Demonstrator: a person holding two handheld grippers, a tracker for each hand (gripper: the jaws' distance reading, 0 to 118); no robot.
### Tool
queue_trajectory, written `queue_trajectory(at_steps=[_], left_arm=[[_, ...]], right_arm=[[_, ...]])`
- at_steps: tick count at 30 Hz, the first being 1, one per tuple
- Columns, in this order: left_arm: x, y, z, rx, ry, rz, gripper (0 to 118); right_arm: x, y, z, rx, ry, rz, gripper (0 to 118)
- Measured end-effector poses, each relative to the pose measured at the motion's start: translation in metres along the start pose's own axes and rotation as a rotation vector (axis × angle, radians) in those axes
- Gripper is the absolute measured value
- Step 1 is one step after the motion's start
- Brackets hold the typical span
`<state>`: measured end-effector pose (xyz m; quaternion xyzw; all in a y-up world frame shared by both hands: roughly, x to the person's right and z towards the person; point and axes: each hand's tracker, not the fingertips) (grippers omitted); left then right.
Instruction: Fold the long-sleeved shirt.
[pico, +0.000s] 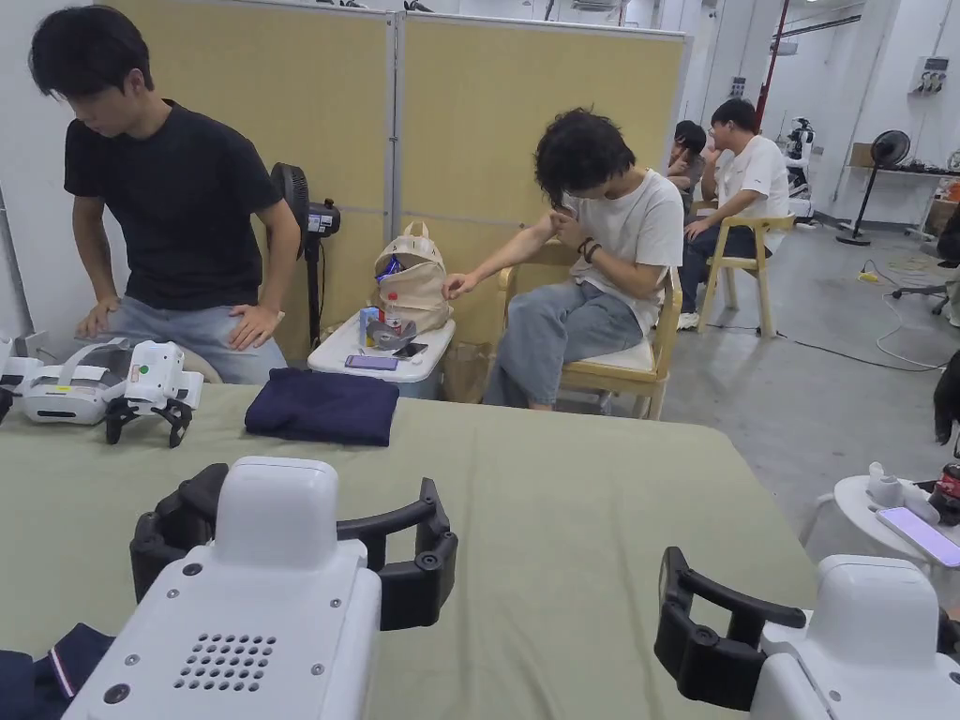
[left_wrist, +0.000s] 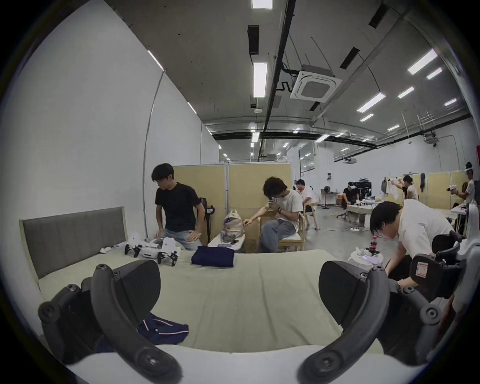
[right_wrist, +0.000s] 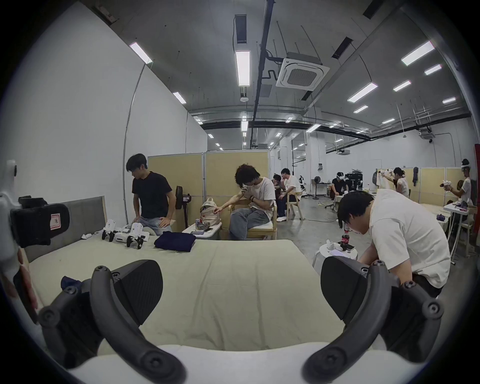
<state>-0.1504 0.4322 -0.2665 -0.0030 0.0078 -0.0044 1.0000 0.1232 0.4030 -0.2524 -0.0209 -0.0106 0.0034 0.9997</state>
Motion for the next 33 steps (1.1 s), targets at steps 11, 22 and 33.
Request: queue_trajectory(at_steps=[11,22,33], left_arm=[[0.004,-0.004,0.001,-0.016,-0.026,-0.029,78],[0.003,-0.012,-0.004,-0.068,-0.022,0.006,0],[-0.040,-0.047,-0.006,-0.195,0.046,-0.014,0]], right_arm=[[0.001,-0.006,-0.001,-0.018,0.028,-0.020,116],[0.005,-0.014,0.001,-0.012,0.029,-0.001,5],[-0.050,-0.031,-0.031,-0.108,0.199,0.004,1]])
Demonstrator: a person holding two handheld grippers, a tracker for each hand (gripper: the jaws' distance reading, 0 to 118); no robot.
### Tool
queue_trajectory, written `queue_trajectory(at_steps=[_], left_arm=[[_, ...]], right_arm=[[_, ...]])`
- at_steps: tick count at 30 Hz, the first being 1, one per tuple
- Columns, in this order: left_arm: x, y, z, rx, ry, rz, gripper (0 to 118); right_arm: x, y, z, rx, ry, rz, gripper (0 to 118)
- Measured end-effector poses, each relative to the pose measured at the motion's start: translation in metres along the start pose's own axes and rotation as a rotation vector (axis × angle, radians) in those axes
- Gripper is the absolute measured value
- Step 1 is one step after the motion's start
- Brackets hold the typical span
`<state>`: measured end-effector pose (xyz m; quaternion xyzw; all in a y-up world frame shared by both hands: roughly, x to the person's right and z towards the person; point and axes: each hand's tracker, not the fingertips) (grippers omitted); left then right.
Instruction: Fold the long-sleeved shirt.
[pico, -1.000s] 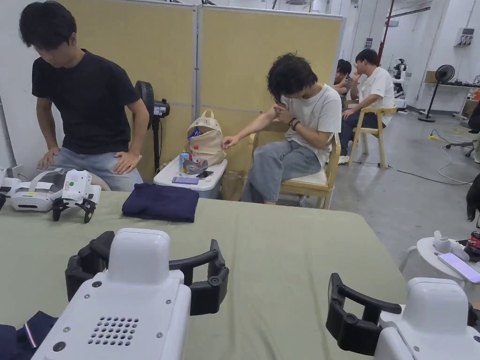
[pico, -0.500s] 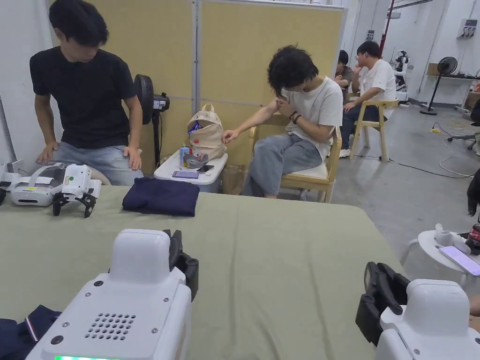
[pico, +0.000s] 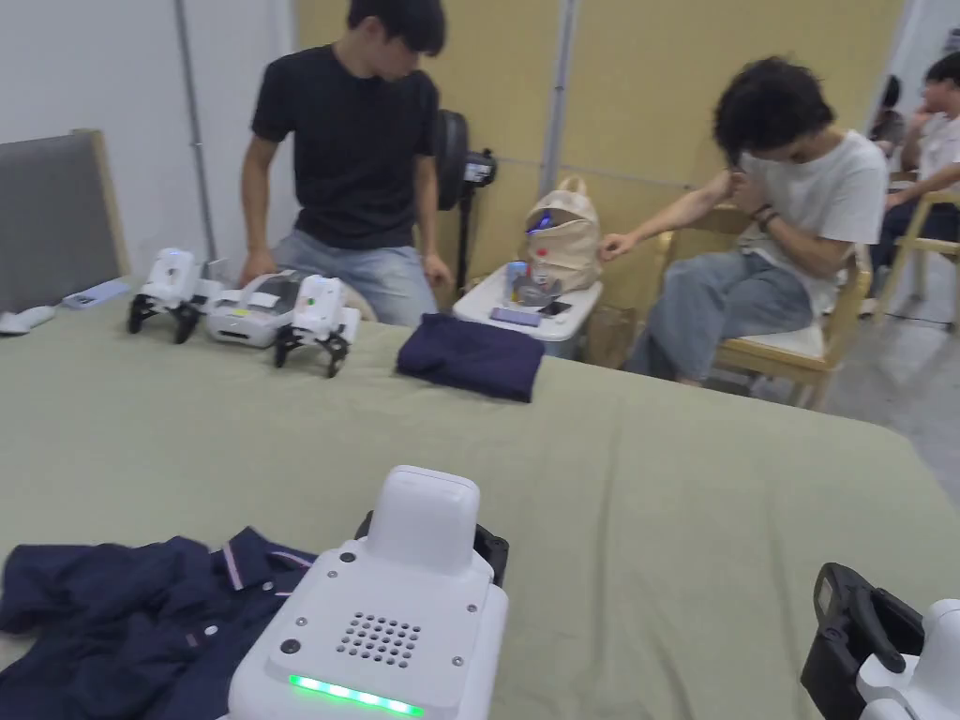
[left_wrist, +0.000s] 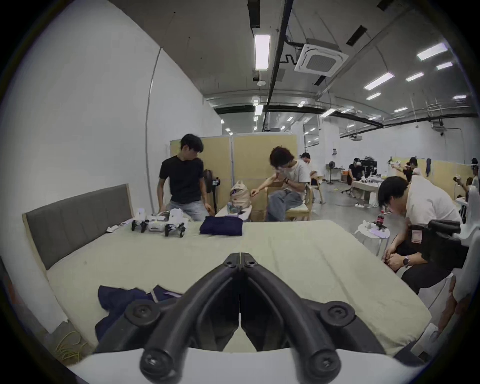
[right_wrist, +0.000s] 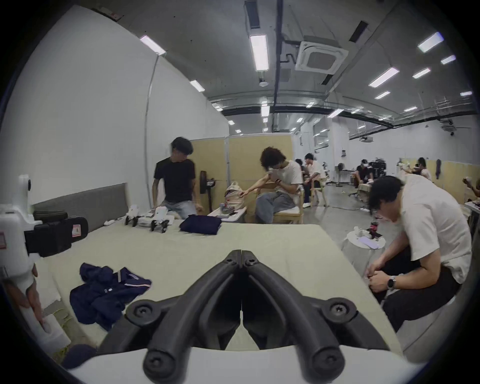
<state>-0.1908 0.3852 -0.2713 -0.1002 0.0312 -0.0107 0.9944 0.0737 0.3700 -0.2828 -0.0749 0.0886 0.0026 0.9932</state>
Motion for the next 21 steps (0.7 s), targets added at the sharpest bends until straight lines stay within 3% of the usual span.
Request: queue_trajectory(at_steps=[5,10,15,21], left_arm=[[-0.074,-0.026,0.022,-0.098,0.214,0.034,0],[-0.134,-0.053,0.038,-0.179,0.368,0.087,0],[-0.165,-0.073,0.024,-0.247,0.384,0.115,0],[-0.195,-0.131,-0.028,-0.487,0.335,0.177,0]], right_arm=[[-0.084,-0.023,-0.048,-0.129,0.281,-0.021,1],[-0.172,-0.048,-0.071,-0.233,0.516,0.014,1],[-0.221,-0.057,-0.091,-0.298,0.584,0.056,1],[-0.235,-0.098,-0.122,-0.431,0.566,0.099,1]])
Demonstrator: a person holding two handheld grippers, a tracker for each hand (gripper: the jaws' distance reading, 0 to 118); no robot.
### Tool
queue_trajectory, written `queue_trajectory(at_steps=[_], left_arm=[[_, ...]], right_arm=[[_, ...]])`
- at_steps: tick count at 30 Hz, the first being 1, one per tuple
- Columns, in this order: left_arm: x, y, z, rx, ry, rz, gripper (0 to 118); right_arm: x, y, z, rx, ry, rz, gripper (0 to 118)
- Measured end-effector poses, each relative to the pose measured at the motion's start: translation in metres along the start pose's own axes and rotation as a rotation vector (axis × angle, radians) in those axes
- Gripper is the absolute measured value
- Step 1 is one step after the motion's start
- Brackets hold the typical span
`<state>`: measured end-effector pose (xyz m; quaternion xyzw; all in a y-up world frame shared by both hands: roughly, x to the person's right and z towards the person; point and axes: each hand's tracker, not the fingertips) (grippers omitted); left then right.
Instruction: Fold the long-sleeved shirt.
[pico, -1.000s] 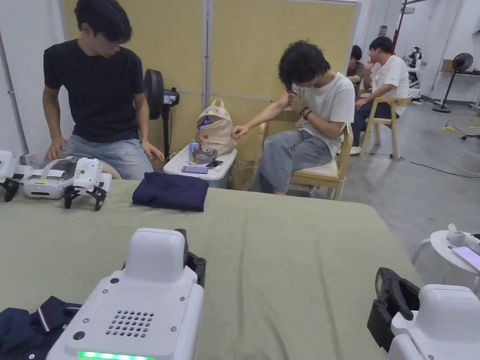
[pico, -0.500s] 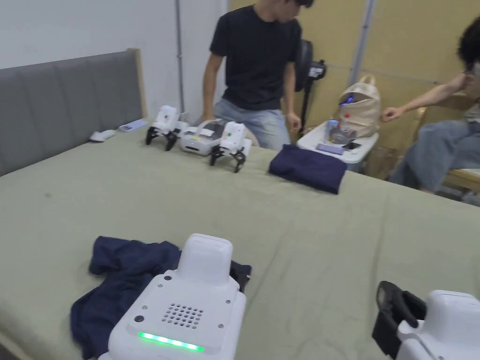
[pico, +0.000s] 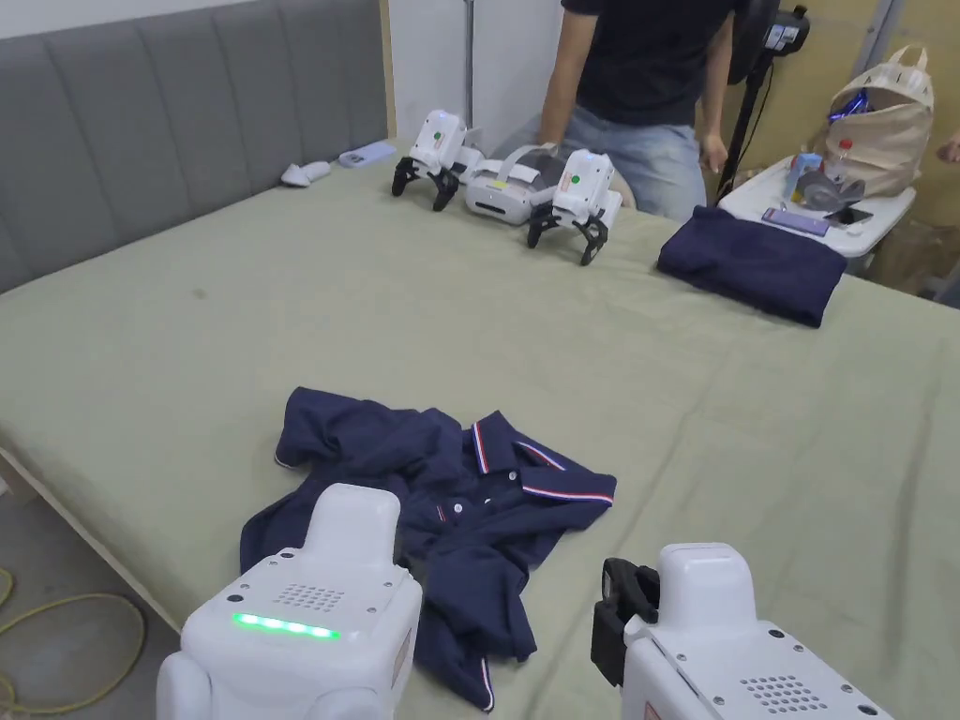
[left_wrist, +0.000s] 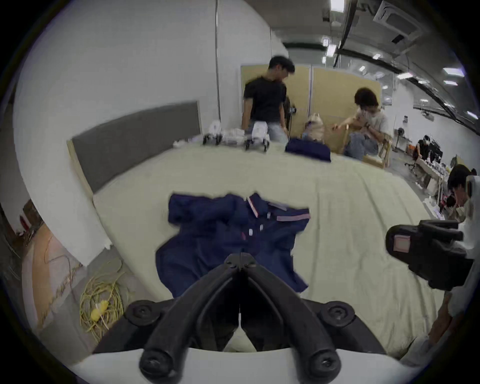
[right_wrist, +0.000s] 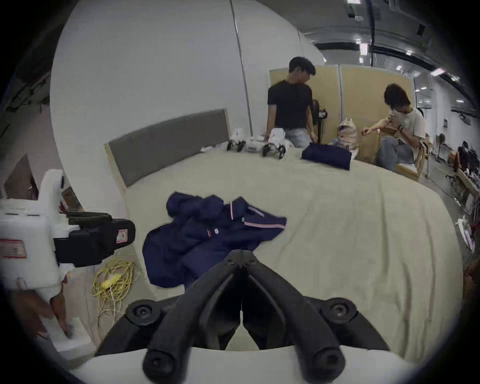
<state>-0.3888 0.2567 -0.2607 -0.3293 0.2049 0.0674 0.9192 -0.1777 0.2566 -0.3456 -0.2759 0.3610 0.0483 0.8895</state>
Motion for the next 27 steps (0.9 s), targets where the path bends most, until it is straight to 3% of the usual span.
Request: queue_trajectory(at_steps=[5,6,7,8,9,10,11,13,14,16,18,20,22,24,27], left_arm=[[-0.004,-0.010,-0.063,-0.138,-0.046,0.033,4],[-0.004,-0.006,-0.073,-0.163,-0.052,0.032,25],[-0.004,-0.001,-0.087,-0.177,-0.058,0.045,64],[-0.004,0.006,-0.104,-0.188,-0.059,0.040,112],[-0.004,0.011,-0.116,-0.193,-0.073,0.040,116],[-0.005,0.017,-0.131,-0.207,-0.085,0.040,109],[-0.003,0.002,-0.089,-0.144,-0.095,0.015,108],[-0.004,-0.003,-0.090,-0.209,-0.062,-0.054,109],[-0.005,0.032,-0.144,-0.237,-0.050,-0.083,109],[-0.010,0.010,-0.146,-0.354,-0.041,-0.130,109],[-0.016,0.037,-0.261,-0.580,-0.034,-0.162,110],[-0.029,0.018,-0.286,-0.675,-0.144,0.006,118],[-0.033,0.011,-0.261,-0.441,-0.103,0.058,118],[-0.024,0.009,-0.263,-0.450,-0.079,-0.019,117],[-0.025,0.006,-0.243,-0.411,-0.124,-0.002,113]], right_arm=[[0.013,-0.019,-0.020,-0.067,-0.008,-0.022,1],[0.014,-0.020,-0.024,-0.074,-0.010,-0.021,1],[0.016,-0.021,-0.028,-0.081,-0.015,-0.016,1],[0.018,-0.024,-0.034,-0.085,-0.023,-0.010,1],[0.019,-0.025,-0.037,-0.087,-0.025,-0.006,1],[0.021,-0.024,-0.041,-0.090,-0.024,-0.002,1],[0.023,-0.024,-0.044,-0.093,-0.026,0.001,1],[0.026,-0.024,-0.051,-0.099,-0.030,0.004,1],[0.027,-0.025,-0.053,-0.104,-0.032,0.006,1],[0.029,-0.026,-0.058,-0.110,-0.037,0.012,1],[0.031,-0.029,-0.060,-0.117,-0.044,0.019,1],[0.033,-0.033,-0.064,-0.132,-0.046,0.010,1],[0.035,-0.036,-0.065,-0.144,-0.047,-0.006,1],[0.035,-0.039,-0.064,-0.149,-0.048,-0.012,1],[0.035,-0.042,-0.063,-0.158,-0.053,-0.010,1]])
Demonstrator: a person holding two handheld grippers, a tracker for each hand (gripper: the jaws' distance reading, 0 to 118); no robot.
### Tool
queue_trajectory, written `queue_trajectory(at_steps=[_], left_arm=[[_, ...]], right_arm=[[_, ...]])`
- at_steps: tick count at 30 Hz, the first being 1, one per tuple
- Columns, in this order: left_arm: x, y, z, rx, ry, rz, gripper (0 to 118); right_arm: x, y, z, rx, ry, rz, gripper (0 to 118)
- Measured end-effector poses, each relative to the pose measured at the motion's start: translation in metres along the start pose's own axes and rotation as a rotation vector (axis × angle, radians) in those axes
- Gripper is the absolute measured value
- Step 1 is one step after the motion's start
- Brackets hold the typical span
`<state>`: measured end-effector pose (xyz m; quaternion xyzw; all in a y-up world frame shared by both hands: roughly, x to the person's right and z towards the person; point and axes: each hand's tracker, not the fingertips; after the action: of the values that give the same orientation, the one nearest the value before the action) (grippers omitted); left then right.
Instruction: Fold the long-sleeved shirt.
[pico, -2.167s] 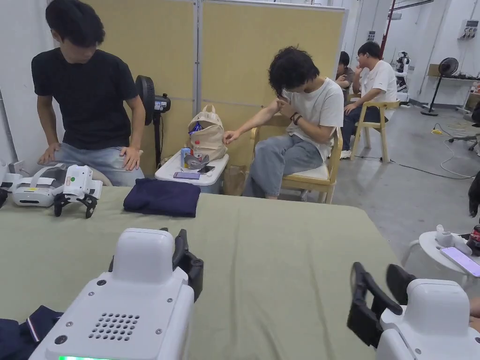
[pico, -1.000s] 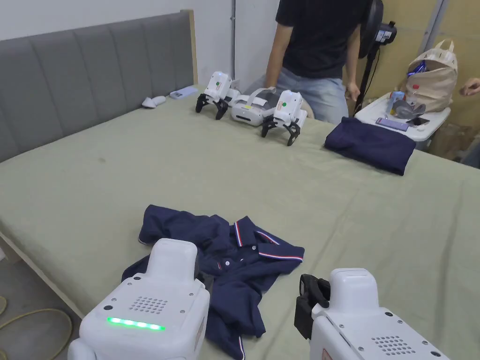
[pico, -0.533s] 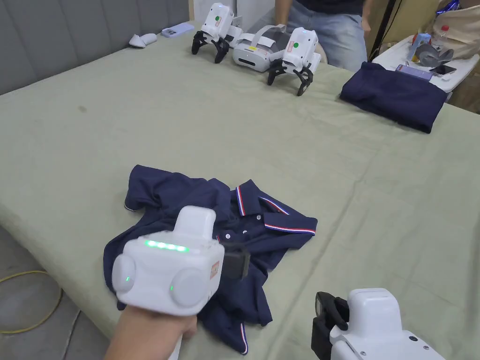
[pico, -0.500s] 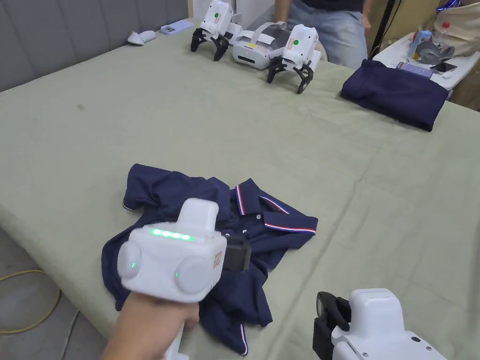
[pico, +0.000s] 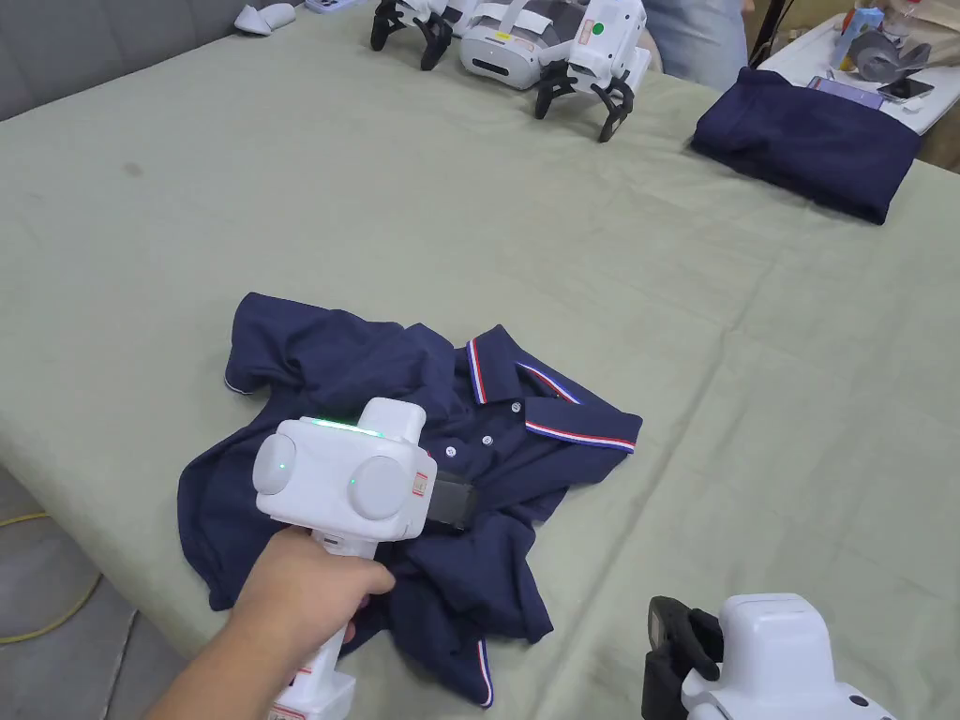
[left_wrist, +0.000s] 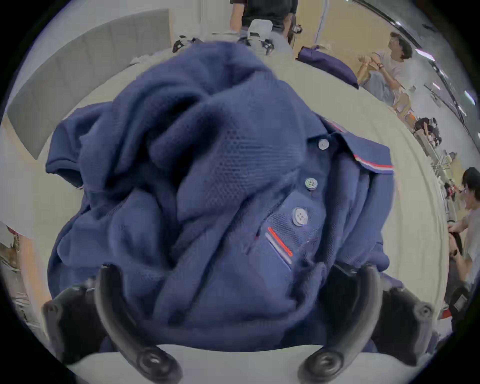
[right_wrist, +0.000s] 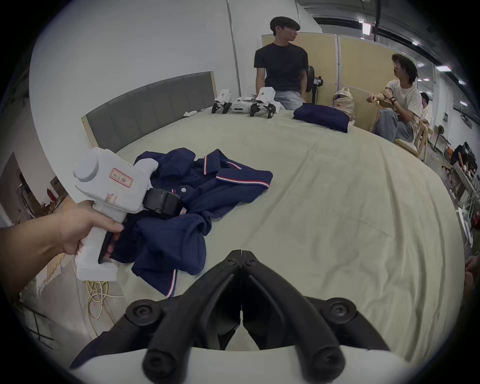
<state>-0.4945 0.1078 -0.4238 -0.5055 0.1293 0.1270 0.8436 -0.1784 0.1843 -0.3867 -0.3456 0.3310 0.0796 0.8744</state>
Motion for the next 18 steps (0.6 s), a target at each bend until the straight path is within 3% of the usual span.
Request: queue_trajectory(at_steps=[1,3,4,7,10,12,18], left_arm=[[0.000,0.000,0.009,0.020,-0.012,-0.021,107],[0.002,0.003,0.027,0.103,-0.008,-0.069,42],[0.008,0.005,0.028,0.069,-0.018,-0.057,34],[0.028,0.001,0.025,0.064,0.037,-0.131,33],[0.039,0.003,0.030,0.076,0.069,-0.089,32],[0.047,0.007,0.044,0.096,0.003,-0.033,32],[0.135,0.029,0.089,0.173,-0.097,-0.138,32]], right_arm=[[0.000,-0.001,0.001,-0.001,-0.001,-0.001,1],[0.001,-0.002,0.002,0.002,-0.002,-0.007,1],[0.002,-0.002,0.003,0.005,-0.002,-0.016,1],[0.006,0.000,0.009,0.015,-0.003,-0.037,1],[0.013,0.003,0.024,0.045,-0.011,-0.043,1],[0.020,0.006,0.036,0.061,-0.020,-0.043,1],[0.057,0.016,0.087,0.136,-0.097,-0.073,1]])
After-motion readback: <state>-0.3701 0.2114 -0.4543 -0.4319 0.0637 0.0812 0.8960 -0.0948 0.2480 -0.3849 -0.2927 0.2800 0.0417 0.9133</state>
